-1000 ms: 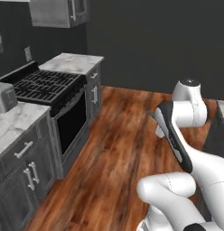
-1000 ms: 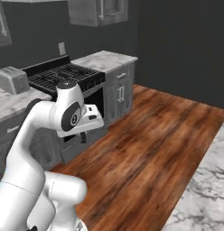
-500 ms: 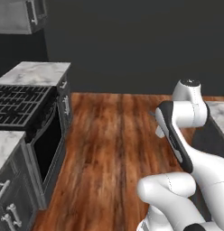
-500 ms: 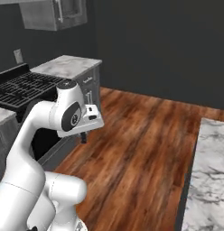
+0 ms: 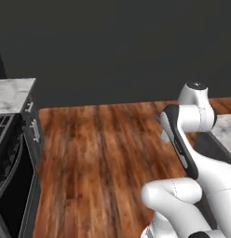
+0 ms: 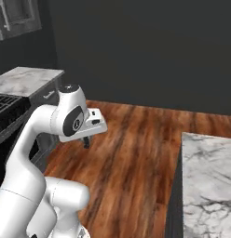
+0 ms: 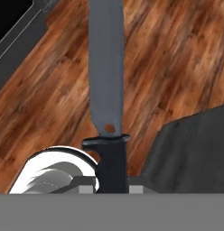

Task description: Retrieve the butter from the fridge and place it on a plate on the dining table. Then retrieve the butter knife by the fridge and place it near the plate.

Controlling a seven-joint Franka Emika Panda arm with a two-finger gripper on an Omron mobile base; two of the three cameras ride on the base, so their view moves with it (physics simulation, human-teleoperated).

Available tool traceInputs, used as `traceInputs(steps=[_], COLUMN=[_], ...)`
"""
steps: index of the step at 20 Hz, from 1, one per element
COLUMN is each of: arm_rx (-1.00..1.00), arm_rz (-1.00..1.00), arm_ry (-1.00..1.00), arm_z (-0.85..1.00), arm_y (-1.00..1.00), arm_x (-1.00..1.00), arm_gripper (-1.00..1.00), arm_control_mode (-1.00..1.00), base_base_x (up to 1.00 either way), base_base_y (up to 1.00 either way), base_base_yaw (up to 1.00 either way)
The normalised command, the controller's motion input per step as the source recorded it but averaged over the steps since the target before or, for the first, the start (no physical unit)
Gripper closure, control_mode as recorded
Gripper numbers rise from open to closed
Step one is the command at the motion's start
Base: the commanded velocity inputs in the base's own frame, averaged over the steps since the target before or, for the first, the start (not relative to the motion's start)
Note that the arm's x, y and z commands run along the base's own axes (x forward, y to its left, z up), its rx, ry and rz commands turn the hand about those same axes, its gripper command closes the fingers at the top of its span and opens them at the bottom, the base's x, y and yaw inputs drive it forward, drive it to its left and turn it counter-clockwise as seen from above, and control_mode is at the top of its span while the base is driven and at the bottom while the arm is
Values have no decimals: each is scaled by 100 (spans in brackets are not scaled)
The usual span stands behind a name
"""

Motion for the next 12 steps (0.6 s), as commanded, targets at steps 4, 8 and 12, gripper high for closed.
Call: traceInputs(steps=[4,8,12], arm_rx=[0,0,0], arm_rz=[0,0,0], arm_ry=[0,0,0], arm_z=[0,0,0], arm_y=[0,0,0], arm_x=[0,0,0], arm_gripper=[100,100,100], arm_control_mode=[100,100,100], base_base_x=[100,100,100], base_base_y=[15,10,3], base_base_yaw=[-26,-23,-27])
